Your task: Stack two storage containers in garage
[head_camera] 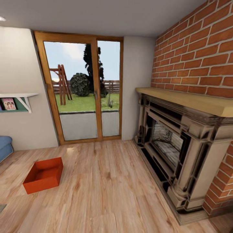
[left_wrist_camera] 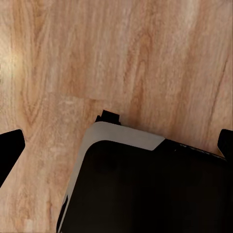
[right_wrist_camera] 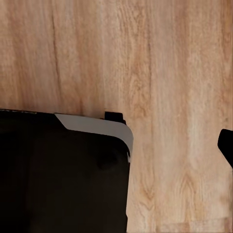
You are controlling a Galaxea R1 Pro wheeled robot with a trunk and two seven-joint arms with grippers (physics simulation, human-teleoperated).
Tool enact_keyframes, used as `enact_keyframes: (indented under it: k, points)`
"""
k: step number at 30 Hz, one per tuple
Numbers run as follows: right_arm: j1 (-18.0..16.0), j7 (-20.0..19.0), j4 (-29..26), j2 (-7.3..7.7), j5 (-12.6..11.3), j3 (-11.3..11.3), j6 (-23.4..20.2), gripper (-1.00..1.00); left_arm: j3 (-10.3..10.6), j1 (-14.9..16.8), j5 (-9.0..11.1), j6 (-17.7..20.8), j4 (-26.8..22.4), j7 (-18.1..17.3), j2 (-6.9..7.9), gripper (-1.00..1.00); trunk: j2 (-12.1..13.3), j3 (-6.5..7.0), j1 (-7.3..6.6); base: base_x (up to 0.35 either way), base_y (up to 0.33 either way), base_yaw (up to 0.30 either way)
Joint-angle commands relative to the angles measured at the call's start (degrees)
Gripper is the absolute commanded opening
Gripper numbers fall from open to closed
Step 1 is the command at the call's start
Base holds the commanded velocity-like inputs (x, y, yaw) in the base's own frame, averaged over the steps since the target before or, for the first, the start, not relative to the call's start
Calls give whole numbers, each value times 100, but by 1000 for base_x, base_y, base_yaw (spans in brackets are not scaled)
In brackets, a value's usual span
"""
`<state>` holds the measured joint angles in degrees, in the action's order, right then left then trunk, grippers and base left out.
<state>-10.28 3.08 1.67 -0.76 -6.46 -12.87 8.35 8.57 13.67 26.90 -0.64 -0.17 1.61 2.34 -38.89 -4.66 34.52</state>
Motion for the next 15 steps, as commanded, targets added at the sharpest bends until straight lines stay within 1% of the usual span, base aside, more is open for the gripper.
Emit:
enact_keyframes:
  k: [1,9,15]
  points:
    - [-8,11,18,-3,-59,-49,35,100,49,4,43,-7,-1,15,0,100,-7,-10,5,323,0,272]
    - [-9,17,18,-3,-59,-49,26,100,49,4,43,-7,-1,15,1,100,-7,-10,5,323,0,272]
    - [-8,8,12,-4,-43,-49,-8,100,49,4,43,-7,-1,15,-3,100,-7,-10,5,320,-80,36]
